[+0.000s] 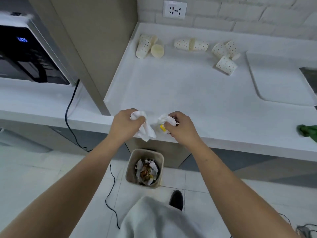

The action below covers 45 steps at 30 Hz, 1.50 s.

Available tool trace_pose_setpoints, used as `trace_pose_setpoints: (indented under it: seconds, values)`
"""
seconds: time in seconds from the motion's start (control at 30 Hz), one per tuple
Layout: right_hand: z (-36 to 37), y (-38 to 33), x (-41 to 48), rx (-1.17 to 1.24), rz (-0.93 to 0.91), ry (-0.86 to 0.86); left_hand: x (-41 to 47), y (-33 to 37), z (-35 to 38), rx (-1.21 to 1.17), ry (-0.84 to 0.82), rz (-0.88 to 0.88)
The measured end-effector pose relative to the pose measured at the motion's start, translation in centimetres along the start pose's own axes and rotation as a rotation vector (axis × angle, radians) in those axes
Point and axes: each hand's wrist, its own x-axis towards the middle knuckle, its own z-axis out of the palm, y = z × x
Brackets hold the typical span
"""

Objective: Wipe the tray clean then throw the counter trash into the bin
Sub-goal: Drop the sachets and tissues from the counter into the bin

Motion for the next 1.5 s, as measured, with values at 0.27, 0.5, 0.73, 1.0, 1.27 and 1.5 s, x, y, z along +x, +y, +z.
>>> trace_pose_setpoints:
  seconds: [0.27, 0.5, 0.73, 1.0, 1.27, 1.5]
  values:
    - [5.7, 4.3, -4.0, -0.315, 0.001, -0.128, -3.0, -7.4, 1.6, 0.108, -0.077, -0.116]
    - [8.1, 6.9, -3.3, -0.266, 0.351, -0.247, -2.5, -11.1, 3.7, 0.151, -0.165, -0.285]
    - [7.6, 7.7, -3.3, -0.195, 0.436, -0.222, -2.7, -11.9, 3.9, 0.176, -0.219, -0.301]
    - [5.0, 6.1, -4.0, -0.206, 0.271, -0.195, -3.3, -8.9, 3.7, 0.029, -0.067, -0.150]
    - [-0.3, 0.7, -2.2, 0.030, 0.098, -0.073, -2.5, -1.3, 3.1, -0.154, -0.023, 0.042]
    - [-7.0, -2.3, 2.4, 0.083, 0.006, 0.027, 1.8, 6.1, 5.1, -0.174, -0.002, 0.122]
